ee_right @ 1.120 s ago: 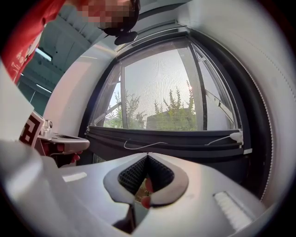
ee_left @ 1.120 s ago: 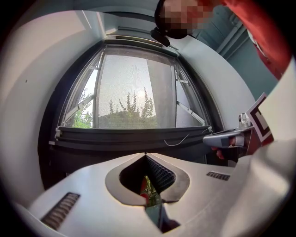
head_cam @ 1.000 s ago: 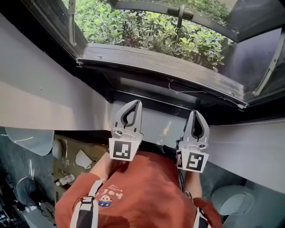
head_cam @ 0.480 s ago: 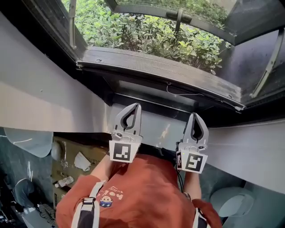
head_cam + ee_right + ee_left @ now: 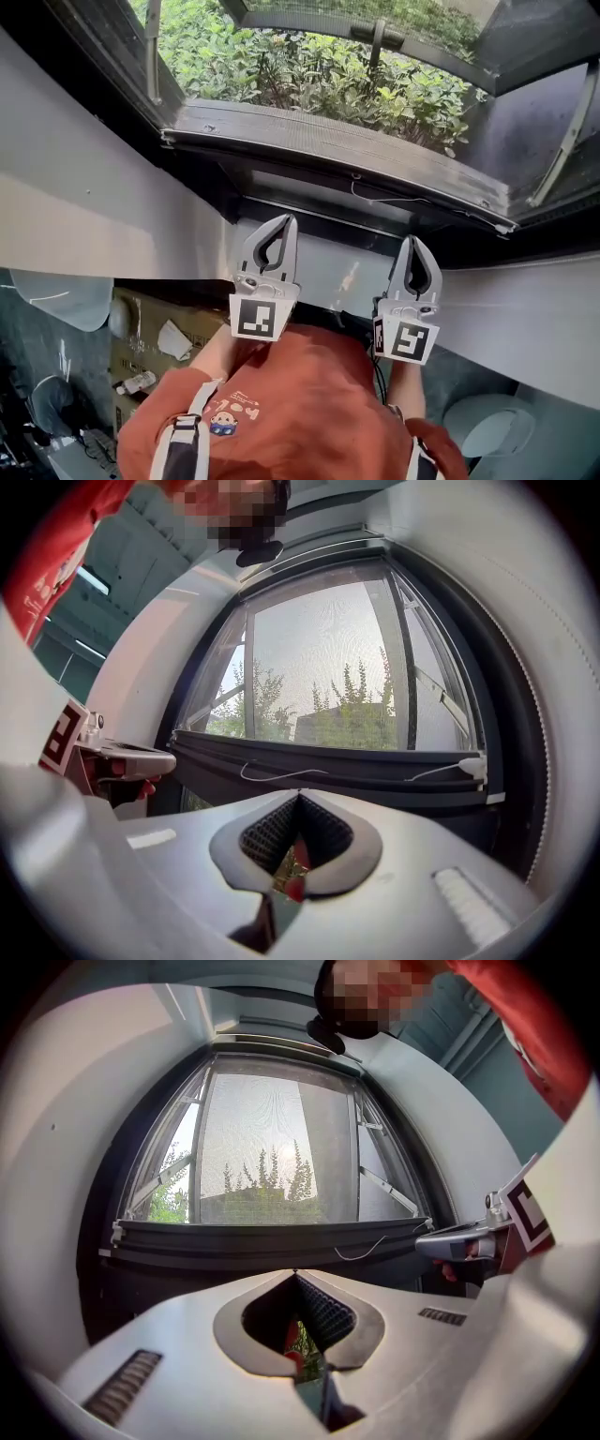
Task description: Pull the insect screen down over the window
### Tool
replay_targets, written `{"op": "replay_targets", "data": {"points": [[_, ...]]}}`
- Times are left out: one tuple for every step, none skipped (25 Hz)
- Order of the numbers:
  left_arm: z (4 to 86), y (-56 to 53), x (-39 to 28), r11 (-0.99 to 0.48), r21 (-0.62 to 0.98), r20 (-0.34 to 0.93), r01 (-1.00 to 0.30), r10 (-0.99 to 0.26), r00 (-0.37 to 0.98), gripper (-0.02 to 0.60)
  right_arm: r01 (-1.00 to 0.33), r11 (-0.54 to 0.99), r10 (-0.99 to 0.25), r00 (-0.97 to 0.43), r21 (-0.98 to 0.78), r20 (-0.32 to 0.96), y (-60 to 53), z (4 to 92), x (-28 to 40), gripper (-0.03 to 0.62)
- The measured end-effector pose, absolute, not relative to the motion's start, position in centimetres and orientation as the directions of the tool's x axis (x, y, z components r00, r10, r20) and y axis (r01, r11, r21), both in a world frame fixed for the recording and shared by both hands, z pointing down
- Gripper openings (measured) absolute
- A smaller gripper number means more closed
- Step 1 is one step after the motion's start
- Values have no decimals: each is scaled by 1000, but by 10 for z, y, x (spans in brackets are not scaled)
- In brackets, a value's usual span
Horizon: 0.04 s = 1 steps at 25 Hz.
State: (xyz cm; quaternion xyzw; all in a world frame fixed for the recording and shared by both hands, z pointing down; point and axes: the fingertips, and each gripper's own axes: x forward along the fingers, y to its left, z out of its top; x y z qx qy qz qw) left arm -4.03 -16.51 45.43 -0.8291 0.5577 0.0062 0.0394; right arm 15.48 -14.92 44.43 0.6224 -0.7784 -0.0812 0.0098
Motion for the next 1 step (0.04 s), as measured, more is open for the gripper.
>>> {"op": "replay_targets", "data": {"points": [[454, -166, -40, -375, -61, -56, -925, -924, 379, 6, -967, 211, -971, -225, 141, -86, -150, 444, 155, 9]]}}
